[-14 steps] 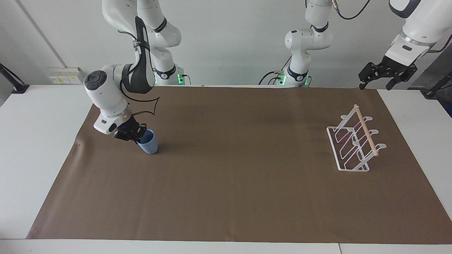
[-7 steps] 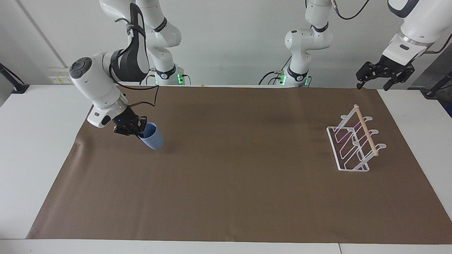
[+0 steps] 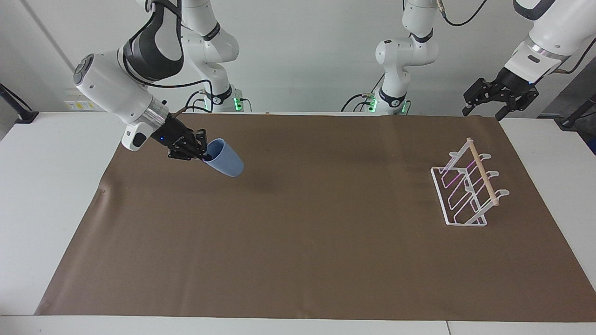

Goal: Hang cup on cup holder
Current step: 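Lift the cup with the right gripper while the left gripper rises, then move the left gripper toward the cup held by the right gripper, then close the left gripper around the cup's open end, then pull the cup away with the left gripper while the right gripper opens, then carry the cup to the rack with the left gripper while the right gripper retracts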

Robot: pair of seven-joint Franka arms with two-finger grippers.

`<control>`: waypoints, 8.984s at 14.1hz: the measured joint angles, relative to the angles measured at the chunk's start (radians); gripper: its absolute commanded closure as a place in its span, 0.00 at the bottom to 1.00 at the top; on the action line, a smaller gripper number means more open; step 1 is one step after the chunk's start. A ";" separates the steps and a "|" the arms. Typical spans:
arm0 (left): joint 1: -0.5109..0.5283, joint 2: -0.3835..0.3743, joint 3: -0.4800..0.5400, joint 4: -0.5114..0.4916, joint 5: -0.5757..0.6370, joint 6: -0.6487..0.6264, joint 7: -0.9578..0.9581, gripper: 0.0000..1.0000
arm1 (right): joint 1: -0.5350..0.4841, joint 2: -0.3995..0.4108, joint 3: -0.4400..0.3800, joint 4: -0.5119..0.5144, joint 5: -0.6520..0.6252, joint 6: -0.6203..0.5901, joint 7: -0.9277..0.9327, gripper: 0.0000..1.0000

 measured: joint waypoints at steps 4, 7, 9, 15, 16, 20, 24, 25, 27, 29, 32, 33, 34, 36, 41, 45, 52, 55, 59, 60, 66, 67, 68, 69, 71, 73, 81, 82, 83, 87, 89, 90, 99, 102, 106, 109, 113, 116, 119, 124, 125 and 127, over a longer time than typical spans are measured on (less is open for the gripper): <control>-0.002 0.000 -0.006 0.000 -0.053 0.000 -0.001 0.00 | 0.002 -0.007 0.004 0.000 0.294 -0.041 0.046 1.00; -0.003 0.000 -0.021 -0.001 -0.109 0.000 -0.061 0.00 | 0.022 -0.009 0.006 -0.009 0.423 -0.081 0.065 1.00; -0.016 0.000 -0.040 -0.001 -0.115 0.000 -0.128 0.00 | 0.049 -0.012 0.006 -0.048 0.542 -0.093 0.078 1.00; -0.120 -0.001 -0.049 -0.001 -0.116 0.009 -0.349 0.00 | 0.190 -0.019 0.008 -0.152 0.828 -0.038 0.099 1.00; -0.140 -0.001 -0.049 -0.001 -0.116 0.018 -0.408 0.00 | 0.212 -0.021 0.009 -0.163 0.867 -0.022 0.102 1.00; -0.220 -0.001 -0.051 -0.001 -0.116 0.089 -0.697 0.00 | 0.276 -0.026 0.009 -0.201 1.002 0.028 0.104 1.00; -0.279 -0.001 -0.051 -0.002 -0.116 0.141 -0.965 0.00 | 0.332 -0.027 0.009 -0.207 1.042 0.103 0.104 1.00; -0.295 -0.001 -0.052 -0.002 -0.116 0.153 -1.031 0.00 | 0.334 -0.028 0.009 -0.207 1.043 0.106 0.104 1.00; -0.315 -0.001 -0.052 -0.003 -0.122 0.179 -1.148 0.00 | 0.334 -0.028 0.007 -0.208 1.043 0.106 0.104 1.00; -0.317 -0.001 -0.052 -0.003 -0.147 0.197 -1.220 0.00 | 0.334 -0.029 0.006 -0.209 1.043 0.106 0.104 1.00; -0.322 -0.001 -0.080 -0.003 -0.160 0.227 -1.372 0.00 | 0.334 -0.030 0.006 -0.211 1.043 0.106 0.104 1.00; -0.329 -0.001 -0.093 -0.003 -0.160 0.251 -1.439 0.00 | 0.334 -0.031 0.006 -0.211 1.043 0.106 0.104 1.00; -0.334 -0.001 -0.102 -0.003 -0.161 0.271 -1.495 0.00 | 0.334 -0.032 0.006 -0.212 1.043 0.106 0.104 1.00; -0.340 0.000 -0.103 -0.003 -0.182 0.303 -1.604 0.00 | 0.334 -0.034 0.006 -0.213 1.043 0.106 0.104 1.00; -0.341 0.000 -0.150 -0.003 -0.200 0.362 -1.816 0.00 | 0.334 -0.035 0.006 -0.214 1.043 0.106 0.104 1.00; -0.341 0.018 -0.186 0.004 -0.202 0.382 -1.926 0.00 | 0.334 -0.035 0.006 -0.214 1.043 0.106 0.104 1.00; -0.345 0.076 -0.214 0.009 -0.203 0.419 -2.033 0.00 | 0.334 -0.035 0.006 -0.214 1.043 0.106 0.104 1.00; -0.369 0.078 -0.216 0.013 -0.203 0.470 -2.095 0.00 | 0.334 -0.035 0.006 -0.214 1.044 0.107 0.104 1.00; -0.380 0.079 -0.217 0.012 -0.203 0.499 -2.148 0.00 | 0.334 -0.035 -0.001 -0.214 1.048 0.109 0.105 1.00; -0.381 0.080 -0.217 0.012 -0.203 0.502 -2.151 0.00 | 0.334 -0.035 -0.001 -0.214 1.048 0.109 0.105 1.00; -0.385 0.086 -0.217 -0.008 -0.203 0.520 -2.157 0.00 | 0.334 -0.035 0.001 -0.215 1.048 0.110 0.105 1.00; -0.385 0.086 -0.217 -0.009 -0.203 0.522 -2.158 0.40 | 0.334 -0.035 0.001 -0.215 1.048 0.110 0.105 1.00; -0.386 0.086 -0.217 -0.010 -0.203 0.522 -2.158 0.75 | 0.334 -0.035 0.001 -0.215 1.048 0.110 0.105 1.00; -0.388 0.085 -0.217 -0.010 -0.203 0.521 -2.157 1.00 | 0.334 -0.035 -0.001 -0.215 1.049 0.116 0.105 1.00; -0.391 0.085 -0.217 -0.010 -0.202 0.523 -2.149 1.00 | 0.332 -0.035 -0.005 -0.216 1.050 0.118 0.107 1.00; -0.391 0.085 -0.217 -0.011 -0.202 0.523 -2.148 1.00 | 0.332 -0.035 -0.004 -0.216 1.050 0.118 0.108 1.00; -0.391 0.085 -0.214 -0.027 -0.203 0.523 -2.145 1.00 | 0.332 -0.040 -0.002 -0.217 1.050 0.103 0.111 0.20; -0.389 0.085 -0.212 -0.031 -0.203 0.521 -2.145 1.00 | 0.332 -0.040 -0.002 -0.217 1.050 0.103 0.117 0.15; -0.389 0.085 -0.210 -0.034 -0.203 0.519 -2.145 1.00 | 0.332 -0.041 -0.002 -0.217 1.050 0.103 0.124 0.00; -0.365 0.081 -0.205 -0.056 -0.204 0.484 -2.145 1.00 | 0.298 -0.041 -0.005 -0.217 0.984 0.103 0.130 0.00; -0.333 0.071 -0.201 -0.077 -0.203 0.448 -2.139 1.00 | 0.265 -0.046 -0.006 -0.216 0.891 0.103 0.130 0.00; -0.313 0.063 -0.200 -0.092 -0.202 0.434 -2.111 1.00 | 0.247 -0.052 -0.006 -0.215 0.829 0.103 0.130 0.00; -0.240 -0.040 -0.193 -0.342 0.063 0.419 -1.817 1.00 | 0.152 -0.081 -0.012 -0.106 0.075 0.112 0.280 0.00; -0.207 -0.044 -0.191 -0.402 0.213 0.420 -1.729 1.00 | 0.146 -0.078 -0.012 -0.103 -0.180 0.168 0.282 0.00; -0.168 -0.036 -0.190 -0.455 0.412 0.422 -1.659 1.00 | 0.146 -0.073 -0.012 -0.099 -0.495 0.194 0.312 0.00; -0.168 -0.018 -0.194 -0.460 0.573 0.447 -1.658 1.00 | 0.130 -0.074 -0.013 -0.044 -0.613 0.093 0.344 0.00; -0.168 -0.007 -0.194 -0.459 0.703 0.508 -1.633 1.00 | 0.088 -0.074 -0.016 0.131 -0.630 -0.119 0.360 0.00; -0.141 -0.001 -0.191 -0.458 0.759 0.568 -1.564 1.00 | 0.058 -0.058 -0.018 0.251 -0.640 -0.244 0.360 0.00; -0.117 0.004 -0.190 -0.456 0.796 0.608 -1.497 1.00 | 0.043 -0.020 -0.018 0.316 -0.663 -0.285 0.360 0.00; -0.048 0.019 -0.189 -0.455 0.800 0.720 -1.359 1.00 | 0.046 0.003 -0.016 0.319 -0.690 -0.288 0.360 0.00; -0.033 0.022 -0.188 -0.455 0.800 0.745 -1.333 1.00 | 0.046 0.003 -0.015 0.319 -0.692 -0.288 0.360 0.00; -0.010 0.029 -0.189 -0.455 0.800 0.789 -1.293 1.00 | 0.047 0.003 -0.015 0.319 -0.693 -0.288 0.360 0.00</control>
